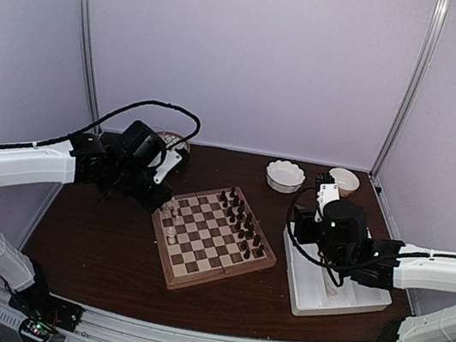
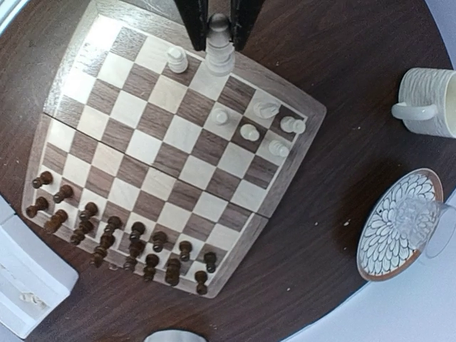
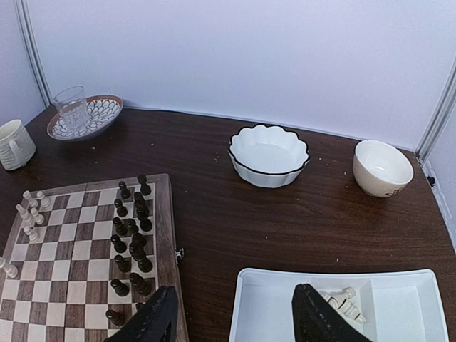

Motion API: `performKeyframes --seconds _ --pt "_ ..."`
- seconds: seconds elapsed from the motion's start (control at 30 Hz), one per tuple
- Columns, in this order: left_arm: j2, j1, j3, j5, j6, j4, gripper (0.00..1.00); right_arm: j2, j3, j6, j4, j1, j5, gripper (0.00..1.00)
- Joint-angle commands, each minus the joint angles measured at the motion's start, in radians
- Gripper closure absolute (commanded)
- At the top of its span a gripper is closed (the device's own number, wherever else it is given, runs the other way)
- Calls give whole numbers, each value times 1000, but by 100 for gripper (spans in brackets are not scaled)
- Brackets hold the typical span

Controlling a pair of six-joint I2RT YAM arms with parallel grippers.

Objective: Set up the chess pieces on the board
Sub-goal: Place the bishop on c1.

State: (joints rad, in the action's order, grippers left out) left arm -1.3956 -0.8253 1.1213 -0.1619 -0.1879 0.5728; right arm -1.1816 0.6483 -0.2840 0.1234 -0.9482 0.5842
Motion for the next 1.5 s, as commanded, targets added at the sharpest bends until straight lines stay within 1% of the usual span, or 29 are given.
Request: performKeyframes --seconds 0.0,0.4,0.7,1.03,1.47 --pt "-40 43 -20 -34 -43 -33 100 27 5 2 -4 2 -4 43" --pt "-186 92 -5 21 -27 -75 100 36 3 -2 -5 2 -10 43" --pt "-267 97 22 27 -16 -73 100 36 2 -1 -5 4 -16 43" --pt "-301 97 35 18 -3 -80 100 36 3 -2 -7 2 -19 43" --pt "-309 97 34 -2 0 -100 100 36 4 2 -8 4 -25 43"
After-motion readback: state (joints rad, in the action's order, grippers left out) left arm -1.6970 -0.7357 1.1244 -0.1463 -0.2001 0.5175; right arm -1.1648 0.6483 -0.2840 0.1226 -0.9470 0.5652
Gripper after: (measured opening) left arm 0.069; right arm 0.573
